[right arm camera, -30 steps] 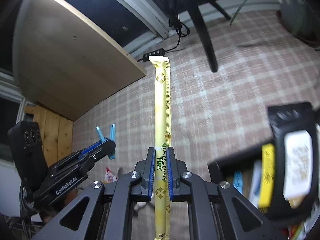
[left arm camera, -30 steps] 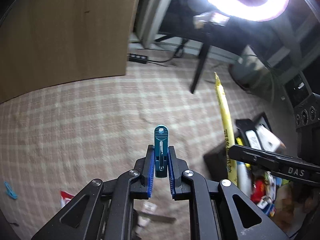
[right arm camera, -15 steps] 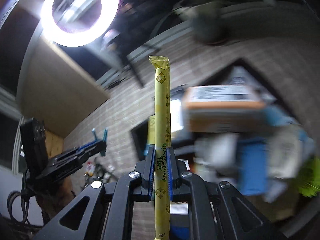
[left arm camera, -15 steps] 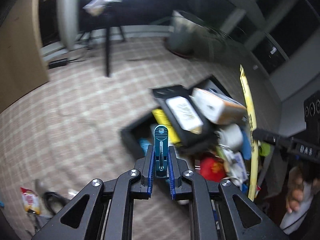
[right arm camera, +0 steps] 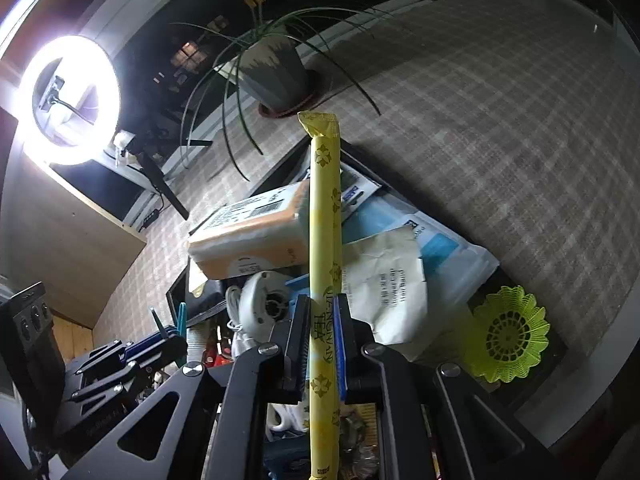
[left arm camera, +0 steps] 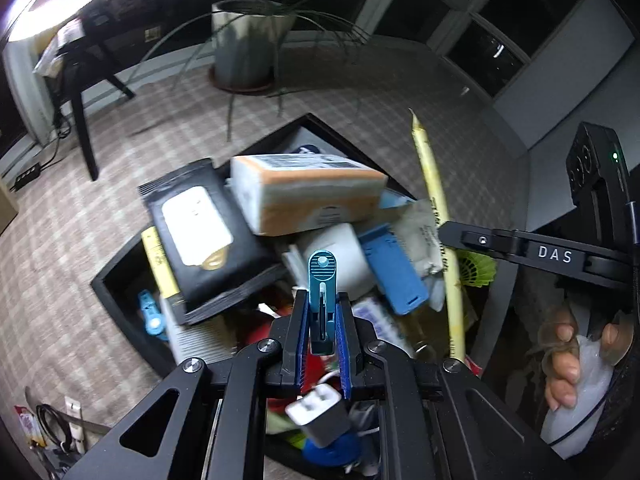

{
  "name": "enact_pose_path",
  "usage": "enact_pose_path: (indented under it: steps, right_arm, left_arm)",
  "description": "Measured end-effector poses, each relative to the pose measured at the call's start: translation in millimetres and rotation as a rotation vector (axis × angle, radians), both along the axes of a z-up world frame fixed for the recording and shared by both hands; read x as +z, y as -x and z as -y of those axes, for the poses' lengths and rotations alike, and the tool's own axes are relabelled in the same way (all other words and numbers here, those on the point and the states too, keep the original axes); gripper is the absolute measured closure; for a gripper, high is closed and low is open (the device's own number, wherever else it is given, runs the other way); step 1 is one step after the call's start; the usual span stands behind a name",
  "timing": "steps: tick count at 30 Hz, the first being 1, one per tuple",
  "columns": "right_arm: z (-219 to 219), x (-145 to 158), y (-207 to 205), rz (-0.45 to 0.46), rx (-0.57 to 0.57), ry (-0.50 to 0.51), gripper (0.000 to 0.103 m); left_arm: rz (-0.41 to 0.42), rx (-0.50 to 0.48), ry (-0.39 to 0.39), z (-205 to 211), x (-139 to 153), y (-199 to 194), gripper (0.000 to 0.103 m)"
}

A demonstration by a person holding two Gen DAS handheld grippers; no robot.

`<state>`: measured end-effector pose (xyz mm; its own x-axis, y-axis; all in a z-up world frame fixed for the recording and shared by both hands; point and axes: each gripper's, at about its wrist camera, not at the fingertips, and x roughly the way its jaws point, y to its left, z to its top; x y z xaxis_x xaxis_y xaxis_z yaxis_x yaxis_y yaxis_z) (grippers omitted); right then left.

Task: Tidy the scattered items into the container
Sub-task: 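Carry the tea stick and clothespin over the black box, then open both tools to release tea stick and clothespin into the box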

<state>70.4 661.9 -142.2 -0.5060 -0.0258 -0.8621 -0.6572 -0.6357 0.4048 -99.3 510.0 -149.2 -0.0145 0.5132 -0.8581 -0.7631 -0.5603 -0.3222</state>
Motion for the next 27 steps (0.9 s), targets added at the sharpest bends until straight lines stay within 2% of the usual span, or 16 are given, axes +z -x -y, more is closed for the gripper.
enact_pose_path:
  steps: [4,6,7,8,9,10,20,27]
  right_arm:
    - [-1.9,-1.8,-0.6,0.006,0.012,-0.002,0.093]
    - [-1.7,-0.7,-0.3,0.019,0.016,-0.003,0.09]
    - [-0.5,0.0,1.0,0.025,0.018,-0.005,0.087]
    - [0.2,0.9,1.4,0.028,0.027,-0.005,0.076]
    - [1.3,2.4,0.9,0.026,0.028,-0.012,0.068]
    - [3.0,5.2,0.1,0.024,0.027,-0.024,0.066]
    - [31.2,15.8,5.2,0.014,0.06,-0.033,0.066]
    - [85.3,19.8,29.4,-0.003,0.169,-0.064,0.066]
  left_arm:
    - [0.037,-0.02,-0.001,-11.8,-2.9,-4.1,0.088]
    - [0.052,-0.021,-0.006,-12.0,-3.4,-4.5,0.069]
    - [0.05,-0.02,-0.011,-10.8,-2.6,-3.8,0.066]
    - [0.042,-0.019,-0.016,-8.7,-0.9,-4.2,0.061]
    - [0.031,-0.016,-0.017,-6.0,0.8,-4.2,0.06]
    - [0.024,-0.015,-0.017,-3.3,2.1,-3.9,0.06]
    - [-0.019,0.073,-0.014,56.2,11.4,8.5,0.06]
    - [-0.059,0.186,0.026,138.3,3.7,15.9,0.06]
